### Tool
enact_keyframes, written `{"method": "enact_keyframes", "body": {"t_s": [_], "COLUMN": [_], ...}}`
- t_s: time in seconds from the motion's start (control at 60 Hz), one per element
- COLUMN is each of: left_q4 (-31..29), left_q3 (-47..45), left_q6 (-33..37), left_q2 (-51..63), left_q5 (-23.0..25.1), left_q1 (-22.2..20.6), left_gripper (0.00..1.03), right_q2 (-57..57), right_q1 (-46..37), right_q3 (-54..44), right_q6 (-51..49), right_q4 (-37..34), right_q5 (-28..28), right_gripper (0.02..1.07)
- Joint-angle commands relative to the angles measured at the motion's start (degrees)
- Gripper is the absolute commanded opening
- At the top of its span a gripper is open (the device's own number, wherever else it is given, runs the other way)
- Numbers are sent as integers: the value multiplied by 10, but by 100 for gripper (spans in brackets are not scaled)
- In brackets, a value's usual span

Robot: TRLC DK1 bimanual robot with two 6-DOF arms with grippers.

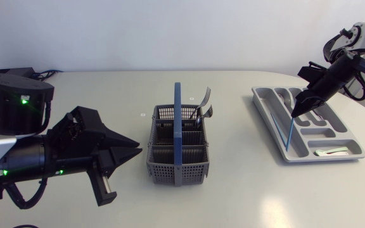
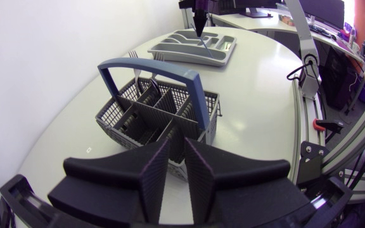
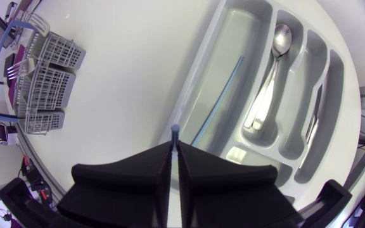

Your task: Sort the cutlery from the basket into the organizer compartments.

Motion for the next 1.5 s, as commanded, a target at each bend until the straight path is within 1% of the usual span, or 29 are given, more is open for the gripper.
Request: {"method": "enact_keyframes", "body": {"t_s": [0.0, 0.25, 0.333, 0.467, 0.617, 0.667, 0.733, 0.85, 0.933, 1.0, 1.017, 1.083, 1.117, 1.183, 1.25, 1.3, 1.35, 1.4, 1.45, 1.483], "left_q4": [0, 1, 1, 0, -3, -4, -4, -5, -6, -6, -6, -5, -5, -6, -4, -3, -2, -1, -1, 2], "left_q3": [-10, -11, -11, -13, -13, -14, -16, -20, -24, -28, -29, -30, -32, -39, -48, -53, -60, -67, -75, -81], "left_q6": [-5, -6, -6, -6, -6, -6, -6, -7, -7, -7, -6, -6, -5, -3, -3, 0, 3, 9, 14, 18], "left_q2": [3, 6, 6, 6, 2, 1, -1, -4, -5, -5, -5, -5, -5, -5, -4, -4, -4, -4, -4, -4], "left_q5": [-2, -2, -2, -2, -2, -2, -2, -2, -2, -2, -2, -2, -2, -2, -2, -2, -2, -1, 0, 0], "left_q1": [2, -1, -1, 1, 3, 3, 3, 3, 3, 3, 3, 3, 2, -1, -4, -7, -12, -17, -26, -28], "left_gripper": [20, 20, 19, 20, 20, 20, 20, 20, 20, 20, 20, 20, 20, 20, 20, 20, 20, 20, 19, 19], "right_q2": [40, 110, 135, 167, 191, 191, 190, 181, 166, 152, 149, 122, 109, 65, 35, 26, 20, 21, 24, 27], "right_q1": [6, 1, -2, -3, -4, -5, -5, -6, -5, -2, 0, 4, 8, 28, 50, 67, 80, 96, 109, 119], "right_q3": [32, 93, 115, 135, 155, 153, 149, 137, 121, 103, 98, 71, 59, 14, -15, -24, -30, -31, -30, -30], "right_q6": [9, 27, 40, 68, 90, 99, 102, 107, 110, 111, 111, 116, 116, 116, 116, 124, 131, 146, 155, 162], "right_q4": [-21, -22, -6, 32, 54, 63, 68, 85, 100, 110, 113, 136, 143, 169, 183, 188, 190, 194, 199, 202], "right_q5": [6, 0, -9, -9, -8, -6, -4, 1, 10, 18, 18, 19, 19, 10, -19, -26, -55, -68, -91, -98], "right_gripper": [8, 8, 8, 8, 9, 16, 18, 30, 32, 46, 48, 52, 52, 55, 55, 54, 54, 53, 50, 47]}}
